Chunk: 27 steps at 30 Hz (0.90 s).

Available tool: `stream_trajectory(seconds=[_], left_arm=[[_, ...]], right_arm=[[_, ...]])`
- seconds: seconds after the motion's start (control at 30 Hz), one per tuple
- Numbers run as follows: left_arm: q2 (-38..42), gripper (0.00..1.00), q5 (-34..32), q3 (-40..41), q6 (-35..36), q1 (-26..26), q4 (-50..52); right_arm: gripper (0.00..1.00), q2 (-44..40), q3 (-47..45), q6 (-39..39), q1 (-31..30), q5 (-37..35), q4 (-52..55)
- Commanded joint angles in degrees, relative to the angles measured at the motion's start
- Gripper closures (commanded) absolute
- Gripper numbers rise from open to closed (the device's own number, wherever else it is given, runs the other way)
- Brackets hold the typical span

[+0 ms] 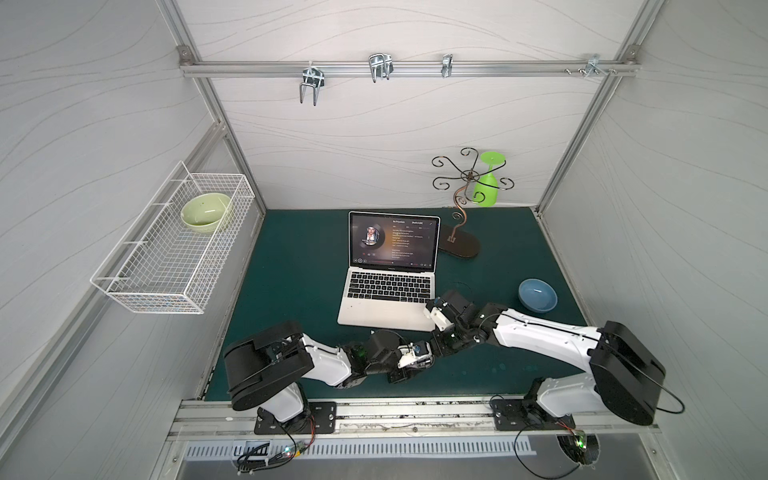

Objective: Remove the wireless mouse receiver from the laptop
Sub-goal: Insert the USB plug into the mouse.

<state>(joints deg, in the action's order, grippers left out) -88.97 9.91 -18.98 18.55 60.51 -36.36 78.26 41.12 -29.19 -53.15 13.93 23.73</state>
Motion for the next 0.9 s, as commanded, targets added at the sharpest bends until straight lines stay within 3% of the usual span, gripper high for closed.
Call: stream_trajectory(seconds=[0.0,0.37,0.87], left_arm=[[-1.73,1.00,0.20,-0.97,0.74,-0.12,3.23],[-1.73,1.00,0.69,-0.98,0.70,-0.31,3.27],[-1.75,1.00,0.81,-1.04,0.70,-0.39,3.25]], right_arm=[[1.00,-1.53,-2.03,-0.36,-2.05,-3.31,-2.00],[1.00,-7.33,-8.39,-3.36,-5.57,-9.19,-10.28],[1.00,-3.46,-9.84,-5.03,-7.15,-8.85,-15.30]])
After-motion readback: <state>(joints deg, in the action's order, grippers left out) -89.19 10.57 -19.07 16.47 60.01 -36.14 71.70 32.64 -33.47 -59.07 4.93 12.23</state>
